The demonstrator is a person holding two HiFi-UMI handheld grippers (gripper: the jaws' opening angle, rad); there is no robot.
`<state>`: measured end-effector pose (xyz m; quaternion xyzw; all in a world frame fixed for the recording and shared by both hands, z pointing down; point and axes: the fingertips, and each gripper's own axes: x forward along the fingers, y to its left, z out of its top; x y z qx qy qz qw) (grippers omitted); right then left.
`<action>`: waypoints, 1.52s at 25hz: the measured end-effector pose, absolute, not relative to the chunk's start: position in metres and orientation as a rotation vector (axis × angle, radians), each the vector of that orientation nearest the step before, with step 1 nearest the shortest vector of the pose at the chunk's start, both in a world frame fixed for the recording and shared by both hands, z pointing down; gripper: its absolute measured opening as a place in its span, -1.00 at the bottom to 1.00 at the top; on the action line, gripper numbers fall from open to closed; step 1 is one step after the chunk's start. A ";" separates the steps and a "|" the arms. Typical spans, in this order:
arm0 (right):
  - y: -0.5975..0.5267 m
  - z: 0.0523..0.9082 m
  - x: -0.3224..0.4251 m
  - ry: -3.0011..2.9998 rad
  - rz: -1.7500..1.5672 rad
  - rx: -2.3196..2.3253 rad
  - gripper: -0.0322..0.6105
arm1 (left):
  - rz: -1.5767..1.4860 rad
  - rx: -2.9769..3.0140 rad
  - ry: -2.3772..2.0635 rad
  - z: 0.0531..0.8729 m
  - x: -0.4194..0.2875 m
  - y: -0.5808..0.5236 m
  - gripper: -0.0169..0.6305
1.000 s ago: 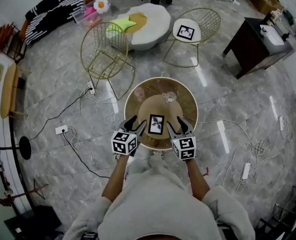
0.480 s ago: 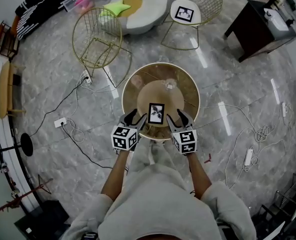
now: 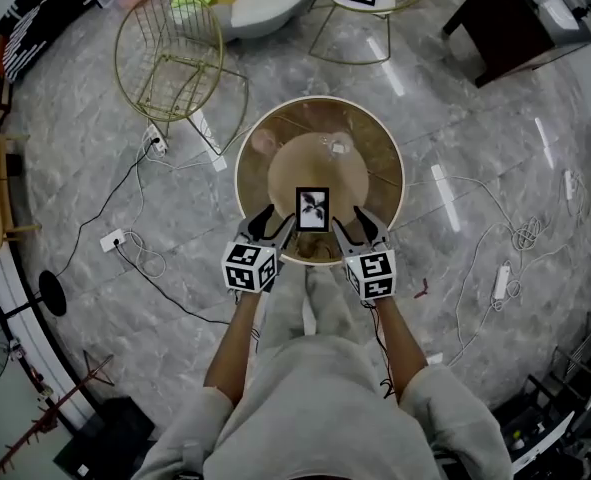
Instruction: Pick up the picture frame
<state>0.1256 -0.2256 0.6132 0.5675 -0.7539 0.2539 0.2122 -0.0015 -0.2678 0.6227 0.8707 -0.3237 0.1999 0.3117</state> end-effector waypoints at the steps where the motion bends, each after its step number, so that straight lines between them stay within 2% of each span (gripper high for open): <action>1: -0.226 0.618 0.126 -2.089 0.713 1.576 -0.23 | 0.534 2.296 -0.847 0.628 -0.001 -0.269 -0.27; 38: -0.211 0.779 0.120 -1.956 0.911 1.495 -0.23 | 0.651 2.167 -0.726 0.791 0.009 -0.252 -0.27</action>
